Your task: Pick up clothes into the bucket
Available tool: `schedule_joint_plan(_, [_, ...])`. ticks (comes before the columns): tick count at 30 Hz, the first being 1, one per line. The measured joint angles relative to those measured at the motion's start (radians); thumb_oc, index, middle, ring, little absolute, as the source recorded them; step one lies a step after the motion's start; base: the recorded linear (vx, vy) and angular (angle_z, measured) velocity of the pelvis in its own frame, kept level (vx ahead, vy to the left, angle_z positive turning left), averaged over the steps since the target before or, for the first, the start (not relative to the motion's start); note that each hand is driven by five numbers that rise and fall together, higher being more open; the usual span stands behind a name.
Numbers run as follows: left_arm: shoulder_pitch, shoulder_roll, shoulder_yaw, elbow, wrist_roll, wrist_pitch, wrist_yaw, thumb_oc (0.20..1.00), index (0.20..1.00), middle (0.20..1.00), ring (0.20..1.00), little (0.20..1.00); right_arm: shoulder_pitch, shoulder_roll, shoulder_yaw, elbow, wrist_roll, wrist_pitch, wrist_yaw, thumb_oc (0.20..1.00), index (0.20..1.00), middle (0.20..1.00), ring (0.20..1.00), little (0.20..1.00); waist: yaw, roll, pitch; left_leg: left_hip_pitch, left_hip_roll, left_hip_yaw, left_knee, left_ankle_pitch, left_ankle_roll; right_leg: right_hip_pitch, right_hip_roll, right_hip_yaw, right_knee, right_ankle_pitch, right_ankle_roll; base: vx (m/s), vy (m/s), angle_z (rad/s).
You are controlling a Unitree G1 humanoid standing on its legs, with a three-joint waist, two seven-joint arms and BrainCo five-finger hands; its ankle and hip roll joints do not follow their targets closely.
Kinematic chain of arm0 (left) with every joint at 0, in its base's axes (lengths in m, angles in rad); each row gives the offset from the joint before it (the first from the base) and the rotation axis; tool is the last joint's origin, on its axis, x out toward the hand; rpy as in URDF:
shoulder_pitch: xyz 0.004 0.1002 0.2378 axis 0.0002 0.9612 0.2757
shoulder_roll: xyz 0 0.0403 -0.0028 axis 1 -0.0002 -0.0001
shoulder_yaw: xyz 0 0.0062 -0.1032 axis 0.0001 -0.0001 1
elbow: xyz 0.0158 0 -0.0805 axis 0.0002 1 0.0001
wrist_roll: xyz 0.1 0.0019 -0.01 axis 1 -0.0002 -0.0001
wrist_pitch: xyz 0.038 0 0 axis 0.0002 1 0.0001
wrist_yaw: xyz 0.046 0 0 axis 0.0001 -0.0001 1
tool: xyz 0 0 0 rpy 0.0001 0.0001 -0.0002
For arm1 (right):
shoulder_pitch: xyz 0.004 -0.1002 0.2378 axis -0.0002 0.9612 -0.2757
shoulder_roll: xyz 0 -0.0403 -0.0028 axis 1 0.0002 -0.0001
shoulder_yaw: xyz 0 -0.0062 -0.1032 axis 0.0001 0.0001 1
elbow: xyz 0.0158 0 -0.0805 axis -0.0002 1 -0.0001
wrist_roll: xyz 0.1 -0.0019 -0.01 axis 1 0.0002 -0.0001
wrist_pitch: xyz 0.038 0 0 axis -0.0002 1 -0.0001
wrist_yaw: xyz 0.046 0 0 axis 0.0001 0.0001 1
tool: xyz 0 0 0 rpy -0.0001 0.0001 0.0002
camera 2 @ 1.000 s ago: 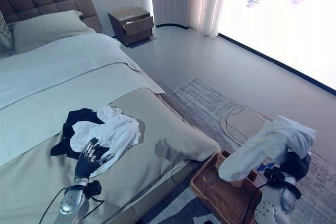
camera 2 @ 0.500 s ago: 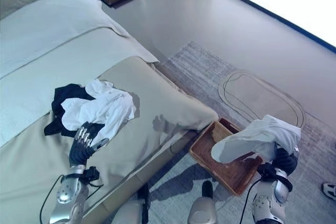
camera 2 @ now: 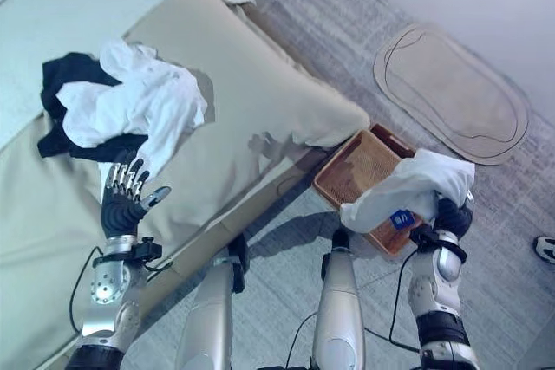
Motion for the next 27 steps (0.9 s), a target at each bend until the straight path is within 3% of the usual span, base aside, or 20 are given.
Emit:
schedule_joint_plan(13, [-0.012,0.032,-0.062,-0.088,-0.076,-0.015,0.019,1.0,1.0,1.0,1.0,1.0,-0.232,-0.149,0.057,0.141,-0.001,-0.002,-0.082,0.2,0.2,0.2,0.2,0.2,0.027,0.042,0.056,-0.241,0.002,-0.019,0.19,-0.048,-0.012,-0.248,0.018,0.046,0.179,-0.037,-0.005,-0.02,0.006,-0.03])
schedule_joint_plan(22, [-0.025,0.04,-0.098,-0.128,-0.098,-0.022,0.051,1.0,1.0,1.0,1.0,1.0,-0.326,-0.137,0.147,0.338,-0.039,0.012,-0.106,0.2,0.2,0.2,0.2,0.2,0.048,0.056,0.068,-0.338,0.0,-0.034,0.292,-0.075,-0.025,-0.35,0.025,0.064,0.294,-0.079,-0.009,0.0,-0.001,0.01])
schedule_joint_plan(27, [-0.024,0.05,-0.099,-0.141,-0.098,-0.024,0.06,1.0,1.0,1.0,1.0,1.0,-0.415,-0.136,0.173,0.541,-0.07,0.063,-0.116,0.2,0.2,0.2,0.2,0.2,0.058,0.06,0.07,-0.381,-0.002,-0.042,0.327,-0.08,-0.03,-0.392,0.025,0.067,0.337,-0.093,-0.01,0.01,0.001,0.03])
